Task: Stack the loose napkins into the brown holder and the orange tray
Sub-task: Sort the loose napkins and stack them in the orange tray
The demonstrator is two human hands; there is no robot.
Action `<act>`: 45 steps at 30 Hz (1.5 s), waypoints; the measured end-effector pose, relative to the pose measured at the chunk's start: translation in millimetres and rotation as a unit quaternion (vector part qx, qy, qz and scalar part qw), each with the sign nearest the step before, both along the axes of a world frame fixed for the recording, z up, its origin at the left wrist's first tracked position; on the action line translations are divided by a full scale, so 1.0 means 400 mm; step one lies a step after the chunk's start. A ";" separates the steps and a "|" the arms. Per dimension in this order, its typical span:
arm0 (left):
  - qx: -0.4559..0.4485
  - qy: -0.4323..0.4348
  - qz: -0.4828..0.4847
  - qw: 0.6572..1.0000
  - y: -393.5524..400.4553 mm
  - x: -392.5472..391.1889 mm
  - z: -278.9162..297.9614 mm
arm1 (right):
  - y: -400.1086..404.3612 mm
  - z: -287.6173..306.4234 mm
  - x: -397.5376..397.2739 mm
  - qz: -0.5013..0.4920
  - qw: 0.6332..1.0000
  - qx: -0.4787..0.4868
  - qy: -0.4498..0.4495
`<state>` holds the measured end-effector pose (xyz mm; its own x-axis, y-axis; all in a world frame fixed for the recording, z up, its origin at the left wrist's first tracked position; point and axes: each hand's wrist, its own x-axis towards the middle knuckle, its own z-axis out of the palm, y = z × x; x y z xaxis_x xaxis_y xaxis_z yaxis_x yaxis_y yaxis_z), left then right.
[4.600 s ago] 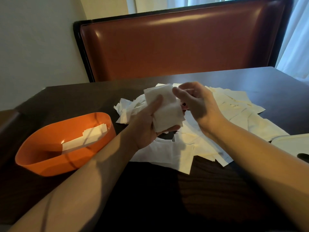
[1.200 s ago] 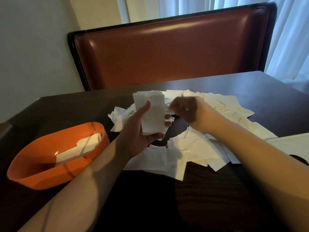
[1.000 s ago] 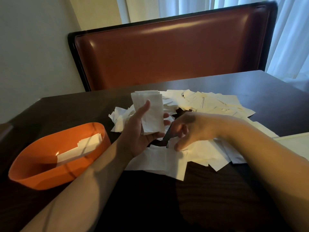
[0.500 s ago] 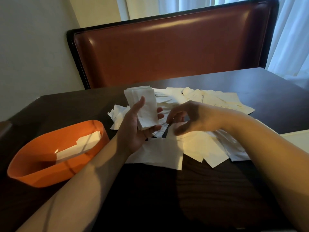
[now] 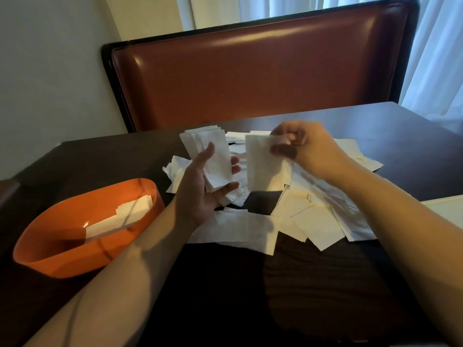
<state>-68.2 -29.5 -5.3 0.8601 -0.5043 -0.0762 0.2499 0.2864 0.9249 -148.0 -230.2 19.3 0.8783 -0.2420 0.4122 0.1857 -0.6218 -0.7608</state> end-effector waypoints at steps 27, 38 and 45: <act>-0.029 0.099 -0.297 0.949 0.003 -0.007 -0.023 | 0.104 -0.027 0.014 0.000 0.987 0.121 -0.104; -0.015 0.091 -0.299 0.950 -0.006 -0.021 -0.005 | 0.103 -0.041 0.027 -0.103 0.986 0.038 -0.128; 0.019 0.036 -0.264 0.964 -0.008 -0.028 -0.012 | 0.092 -0.022 0.016 -0.089 0.986 0.050 -0.134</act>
